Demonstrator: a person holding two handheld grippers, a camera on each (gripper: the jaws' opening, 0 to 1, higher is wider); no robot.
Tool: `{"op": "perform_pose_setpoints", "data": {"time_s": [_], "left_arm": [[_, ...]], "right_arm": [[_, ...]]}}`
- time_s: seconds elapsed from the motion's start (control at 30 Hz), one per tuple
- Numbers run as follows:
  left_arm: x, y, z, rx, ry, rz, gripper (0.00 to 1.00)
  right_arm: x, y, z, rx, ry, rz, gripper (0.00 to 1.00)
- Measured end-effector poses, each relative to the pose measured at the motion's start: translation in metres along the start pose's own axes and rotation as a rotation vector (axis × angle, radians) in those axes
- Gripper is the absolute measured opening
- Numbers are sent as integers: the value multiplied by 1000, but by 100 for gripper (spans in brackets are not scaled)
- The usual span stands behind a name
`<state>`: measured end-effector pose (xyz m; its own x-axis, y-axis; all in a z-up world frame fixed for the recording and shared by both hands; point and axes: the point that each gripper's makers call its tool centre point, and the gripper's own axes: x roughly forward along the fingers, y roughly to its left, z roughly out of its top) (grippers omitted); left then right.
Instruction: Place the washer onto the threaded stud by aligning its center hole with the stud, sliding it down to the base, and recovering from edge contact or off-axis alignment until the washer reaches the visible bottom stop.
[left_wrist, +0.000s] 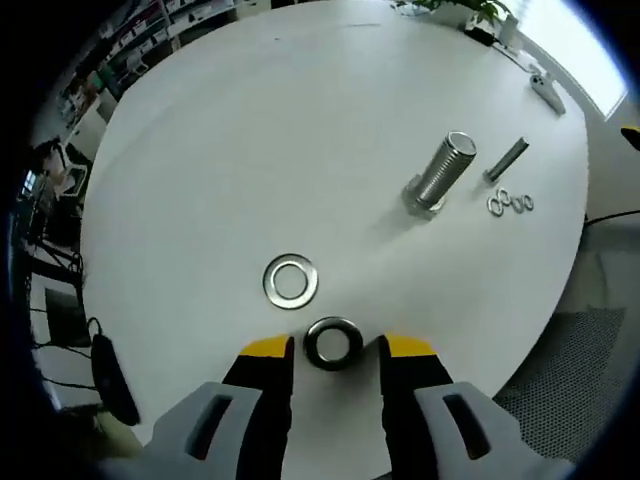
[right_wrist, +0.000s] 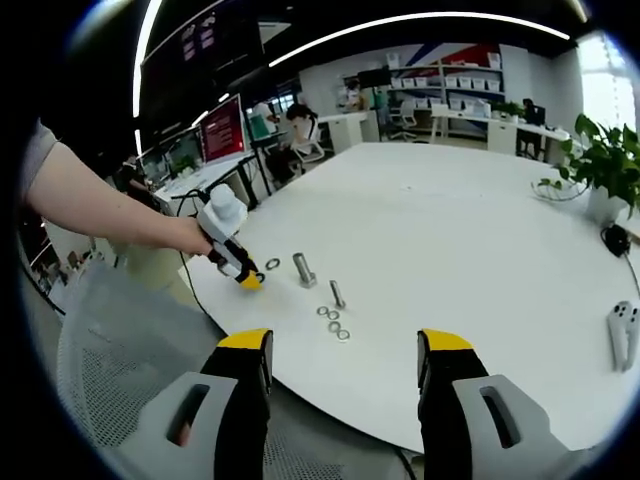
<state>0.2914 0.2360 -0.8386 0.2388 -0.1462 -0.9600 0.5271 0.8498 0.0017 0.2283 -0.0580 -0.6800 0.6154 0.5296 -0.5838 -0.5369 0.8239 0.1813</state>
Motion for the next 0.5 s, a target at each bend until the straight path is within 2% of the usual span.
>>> {"op": "perform_pose_setpoints", "data": {"time_s": [0.07,0.23,0.5], "left_arm": [[0,1,1,-4,4,1,33],[0,0,-3,37,104,-11,30],[-1,1,-4,36,106,-8,30]], "right_arm": [[0,0,0,5,-3,1,61],[0,0,1,11,-5,3,61],[0,1,1,10,-3,10,61]]}}
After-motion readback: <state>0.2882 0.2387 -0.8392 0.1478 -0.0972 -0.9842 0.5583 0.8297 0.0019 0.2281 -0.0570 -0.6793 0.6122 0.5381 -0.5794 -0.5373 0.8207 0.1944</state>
